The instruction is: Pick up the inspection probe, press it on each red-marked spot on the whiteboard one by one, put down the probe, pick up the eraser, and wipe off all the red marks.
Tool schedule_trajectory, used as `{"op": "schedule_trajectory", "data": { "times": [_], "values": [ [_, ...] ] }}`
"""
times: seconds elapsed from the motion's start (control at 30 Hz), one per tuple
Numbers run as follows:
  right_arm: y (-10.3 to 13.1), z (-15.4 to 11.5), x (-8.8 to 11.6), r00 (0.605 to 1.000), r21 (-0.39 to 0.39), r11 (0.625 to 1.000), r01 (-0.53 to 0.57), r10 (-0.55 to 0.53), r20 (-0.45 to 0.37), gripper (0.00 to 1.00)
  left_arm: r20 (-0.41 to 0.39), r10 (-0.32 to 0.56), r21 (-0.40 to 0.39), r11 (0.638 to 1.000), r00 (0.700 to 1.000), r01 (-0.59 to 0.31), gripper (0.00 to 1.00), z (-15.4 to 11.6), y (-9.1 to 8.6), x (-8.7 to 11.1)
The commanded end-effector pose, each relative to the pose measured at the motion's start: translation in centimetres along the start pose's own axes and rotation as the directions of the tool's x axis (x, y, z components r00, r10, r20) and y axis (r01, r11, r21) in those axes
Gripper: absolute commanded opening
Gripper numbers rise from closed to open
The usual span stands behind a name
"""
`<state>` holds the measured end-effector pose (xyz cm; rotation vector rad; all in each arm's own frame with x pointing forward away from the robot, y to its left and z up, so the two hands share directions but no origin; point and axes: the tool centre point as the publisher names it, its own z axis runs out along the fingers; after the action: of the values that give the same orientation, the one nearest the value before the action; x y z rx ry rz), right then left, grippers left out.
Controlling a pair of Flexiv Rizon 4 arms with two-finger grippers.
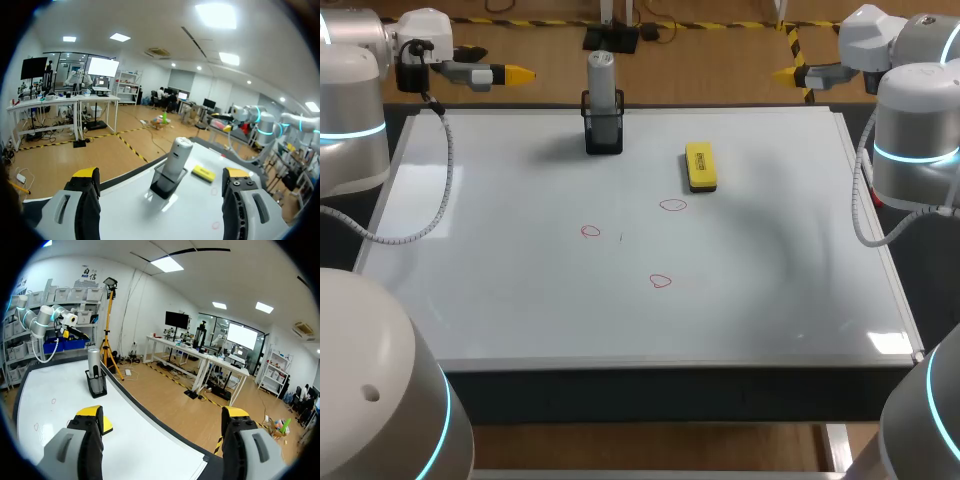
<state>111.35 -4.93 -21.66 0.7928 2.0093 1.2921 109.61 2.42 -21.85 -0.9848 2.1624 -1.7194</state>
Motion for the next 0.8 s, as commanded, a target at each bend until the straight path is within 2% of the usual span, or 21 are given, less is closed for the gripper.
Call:
{"op": "schedule_trajectory", "data": {
  "times": [0.03, 0.17, 0.37, 0.57, 0.8],
  "values": [
    [0.0, 0.0, 0.0, 1.0, 0.001, 1.0, 0.0, 0.0, -0.001, 1.0, -0.001, 0.0, 0.001, 1.0, 1.0, 0.0, 1.0, 0.0, 0.1, 0.0],
    [0.0, 0.0, 0.0, 1.0, 0.001, 1.0, 0.0, 0.0, -0.001, 1.0, -0.005, 0.013, -0.006, 1.0, 1.0, -0.013, 1.0, 0.1, 0.1, -0.1],
    [0.0, 0.0, 0.0, 1.0, 0.001, 1.0, 0.0, 0.0, -0.001, 1.0, -0.106, 0.104, -0.006, 0.994, 0.989, -0.105, 1.0, 0.7, -0.3, 0.0],
    [0.0, 0.0, 0.0, 1.0, 0.001, 1.0, 0.0, 0.0, -0.001, 1.0, -0.216, 0.176, 0.004, 0.984, 0.96, -0.179, 1.0, 1.1, -0.6, -0.2],
    [0.0, 0.0, 0.0, 1.0, 0.001, 1.0, 0.0, 0.0, -0.001, 1.0, -0.336, 0.225, 0.065, 0.974, 0.915, -0.216, 1.0, 1.8, -0.5, -0.5]
  ]
}}
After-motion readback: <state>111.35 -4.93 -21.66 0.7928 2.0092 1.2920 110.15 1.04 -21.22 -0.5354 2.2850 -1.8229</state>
